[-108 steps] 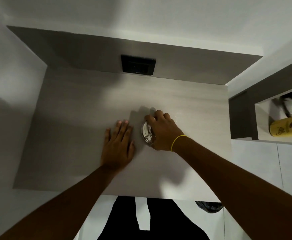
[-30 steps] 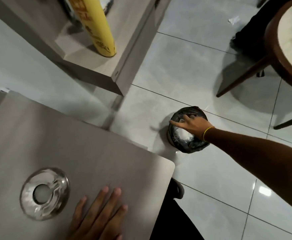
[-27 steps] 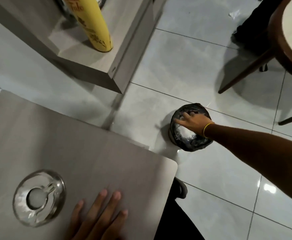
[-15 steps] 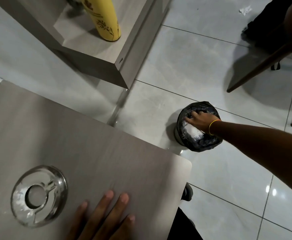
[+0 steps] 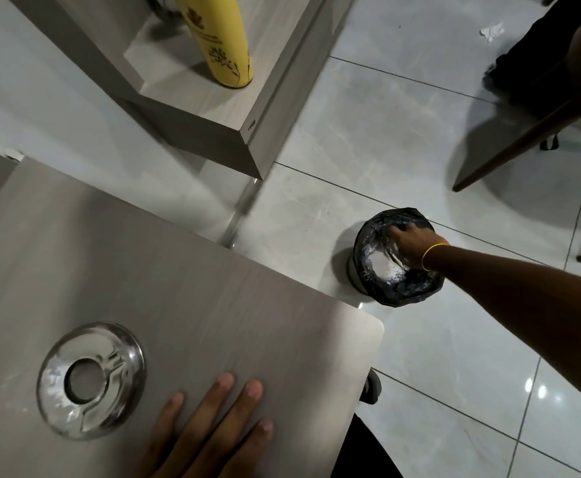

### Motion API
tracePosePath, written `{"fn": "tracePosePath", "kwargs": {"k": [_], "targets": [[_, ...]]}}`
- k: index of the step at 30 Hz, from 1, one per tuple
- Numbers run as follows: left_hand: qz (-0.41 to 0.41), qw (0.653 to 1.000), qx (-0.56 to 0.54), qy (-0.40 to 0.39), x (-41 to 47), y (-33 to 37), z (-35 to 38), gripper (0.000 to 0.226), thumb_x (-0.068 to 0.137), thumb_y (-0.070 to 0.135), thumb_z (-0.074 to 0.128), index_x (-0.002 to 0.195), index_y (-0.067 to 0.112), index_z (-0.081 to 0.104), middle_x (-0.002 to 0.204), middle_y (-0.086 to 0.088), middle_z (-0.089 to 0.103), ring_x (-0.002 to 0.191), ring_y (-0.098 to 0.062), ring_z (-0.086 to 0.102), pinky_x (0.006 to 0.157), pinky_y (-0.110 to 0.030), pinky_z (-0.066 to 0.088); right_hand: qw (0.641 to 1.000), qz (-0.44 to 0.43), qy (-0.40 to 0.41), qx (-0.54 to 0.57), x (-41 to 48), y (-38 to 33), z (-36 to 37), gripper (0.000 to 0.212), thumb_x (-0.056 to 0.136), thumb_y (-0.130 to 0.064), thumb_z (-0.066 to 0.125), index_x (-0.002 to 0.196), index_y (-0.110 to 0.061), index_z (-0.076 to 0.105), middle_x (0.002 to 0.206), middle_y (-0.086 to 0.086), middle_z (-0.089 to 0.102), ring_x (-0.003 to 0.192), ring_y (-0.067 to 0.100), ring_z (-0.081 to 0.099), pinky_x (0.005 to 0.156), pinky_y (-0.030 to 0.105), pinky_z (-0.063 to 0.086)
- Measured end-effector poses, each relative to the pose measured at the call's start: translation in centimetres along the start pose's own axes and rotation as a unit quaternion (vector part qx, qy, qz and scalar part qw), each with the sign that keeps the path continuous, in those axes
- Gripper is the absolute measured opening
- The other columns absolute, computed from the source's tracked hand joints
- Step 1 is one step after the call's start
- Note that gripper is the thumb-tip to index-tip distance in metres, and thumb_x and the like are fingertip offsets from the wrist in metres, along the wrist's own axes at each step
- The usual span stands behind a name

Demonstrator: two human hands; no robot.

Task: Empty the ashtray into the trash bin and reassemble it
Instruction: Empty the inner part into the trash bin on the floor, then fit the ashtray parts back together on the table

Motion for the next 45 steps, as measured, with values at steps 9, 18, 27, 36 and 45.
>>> {"fn": "tracePosePath", "kwargs": {"k": [9,18,27,36,45], "targets": [[-0.054,0.992,-0.043,-0.106,-1.8,-2.6,0.4,0.048,0.099,0.043,0.053,0.142,0.022,0.059,0.161,-0.01,0.053,0.158,-0.033,0.038,0.12,-0.054,0.035,0.881,0.215,0.099,0.41,-10.7,3.3,-7.8,0.037,0.073,-0.014,0.081,0.104,-0.006,0.061,0.096,0.021,0.072,0.066,0.027,0.069,0.052,0.023,0.056],[-0.356,0.928,-0.072,-0.085,-3.4,-3.1,-3.5,0.065,0.099,0.041,0.06,0.159,0.018,0.052,0.176,-0.003,0.036,0.163,-0.026,0.034,0.121,-0.062,0.037,0.831,0.031,0.155,0.533,-24.5,-10.4,-24.3,0.033,0.073,-0.015,0.093,0.086,-0.011,0.063,0.074,0.011,0.073,0.063,0.022,0.077,0.066,0.051,0.064],[-0.634,0.771,-0.061,0.023,-12.1,-2.6,-7.4,0.067,0.103,0.037,0.05,0.165,0.015,0.043,0.179,-0.006,0.03,0.167,-0.027,0.024,0.127,-0.065,0.03,0.912,-0.222,0.028,0.344,-32.7,-35.4,-23.4,0.037,0.068,-0.02,0.09,0.089,-0.027,0.06,0.073,-0.012,0.071,0.064,0.016,0.071,0.065,0.036,0.063],[-0.718,0.695,-0.011,-0.016,-21.7,-2.9,-8.3,0.065,0.104,0.044,0.047,0.163,0.018,0.043,0.178,-0.006,0.031,0.168,-0.026,0.018,0.129,-0.063,0.025,0.922,-0.281,0.008,0.268,-35.4,-46.2,-17.4,0.03,0.075,-0.012,0.082,0.097,-0.011,0.061,0.074,0.0,0.067,0.078,0.033,0.071,0.069,0.035,0.053],[-0.716,0.697,0.011,-0.032,-22.5,-2.3,-8.0,0.064,0.105,0.05,0.049,0.162,0.02,0.046,0.178,-0.007,0.032,0.167,-0.029,0.021,0.127,-0.066,0.025,0.932,-0.278,0.026,0.231,-35.9,-47.1,-16.3,0.031,0.079,-0.02,0.079,0.1,-0.014,0.058,0.09,0.012,0.076,0.088,0.04,0.073,0.071,0.038,0.056]]}}
Point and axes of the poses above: each hand's wrist, its own x-axis towards the middle knuckle, its own z-axis out of the palm, y = z × x, the point moved 5 cm from there along x, towards the middle knuckle
